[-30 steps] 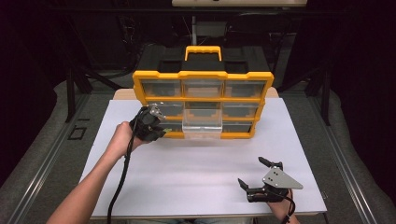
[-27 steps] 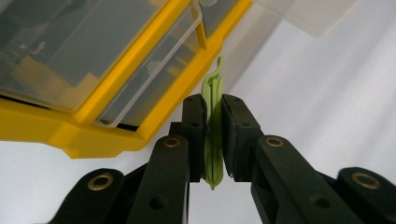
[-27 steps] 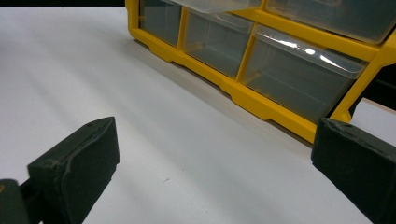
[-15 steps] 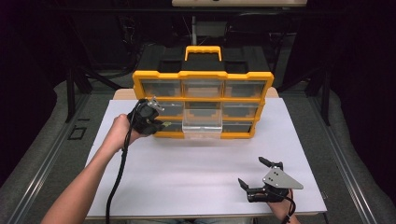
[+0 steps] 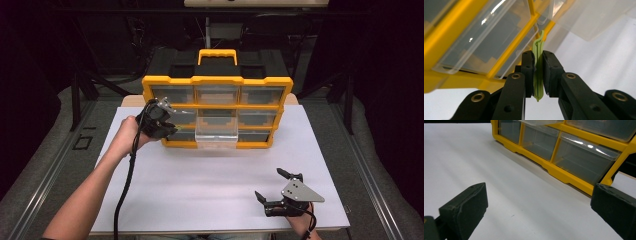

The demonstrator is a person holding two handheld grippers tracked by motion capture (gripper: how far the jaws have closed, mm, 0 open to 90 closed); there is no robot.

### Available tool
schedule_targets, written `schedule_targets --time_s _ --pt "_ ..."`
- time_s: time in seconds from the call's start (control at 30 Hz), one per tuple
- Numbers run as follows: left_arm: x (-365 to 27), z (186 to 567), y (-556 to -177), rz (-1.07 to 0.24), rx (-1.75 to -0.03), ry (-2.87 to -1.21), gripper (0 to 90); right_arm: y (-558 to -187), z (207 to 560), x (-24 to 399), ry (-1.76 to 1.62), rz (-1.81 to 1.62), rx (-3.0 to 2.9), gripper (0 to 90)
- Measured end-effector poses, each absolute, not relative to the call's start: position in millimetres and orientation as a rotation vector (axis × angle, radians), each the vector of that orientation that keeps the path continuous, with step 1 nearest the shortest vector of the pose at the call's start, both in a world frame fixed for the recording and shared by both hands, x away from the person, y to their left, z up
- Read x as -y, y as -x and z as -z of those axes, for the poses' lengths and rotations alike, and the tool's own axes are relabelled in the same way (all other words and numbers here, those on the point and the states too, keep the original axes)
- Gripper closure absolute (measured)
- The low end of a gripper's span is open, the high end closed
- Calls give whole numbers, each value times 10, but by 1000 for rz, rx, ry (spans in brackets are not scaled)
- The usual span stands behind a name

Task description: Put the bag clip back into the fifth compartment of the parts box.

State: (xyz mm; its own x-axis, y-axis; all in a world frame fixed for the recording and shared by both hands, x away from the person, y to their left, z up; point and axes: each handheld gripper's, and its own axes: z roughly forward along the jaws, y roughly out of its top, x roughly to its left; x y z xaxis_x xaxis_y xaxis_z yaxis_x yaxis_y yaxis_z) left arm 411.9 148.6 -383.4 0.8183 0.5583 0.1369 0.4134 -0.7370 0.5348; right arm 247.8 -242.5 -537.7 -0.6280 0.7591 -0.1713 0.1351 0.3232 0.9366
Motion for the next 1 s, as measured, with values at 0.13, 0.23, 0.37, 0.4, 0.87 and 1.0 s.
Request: schedule_targets --time_s 0.13,0.23,0.37,0.4,0.87,1.0 --pt "-1459 3777 -4127 -403 -710 -2512 804 -2479 5379 2428 -789 -1318 -1982 5" --pt "-1443 3729 -4140 -399 -700 -2516 804 -2476 5377 2427 -788 -1319 -1981 5" --pt "-1421 3659 -4151 -400 -690 -2520 804 -2481 5379 2427 -789 -1316 -1983 5" --pt "-1416 3648 -4153 -398 -685 -2522 804 -2480 5379 2427 -788 -1316 -1983 5" --pt "-1339 3428 -4175 -426 -650 -2515 804 -2483 5381 2428 -792 -1310 -1988 6" --pt "-1302 3377 -4181 -431 -639 -2511 804 -2482 5381 2435 -795 -1309 -1986 6"
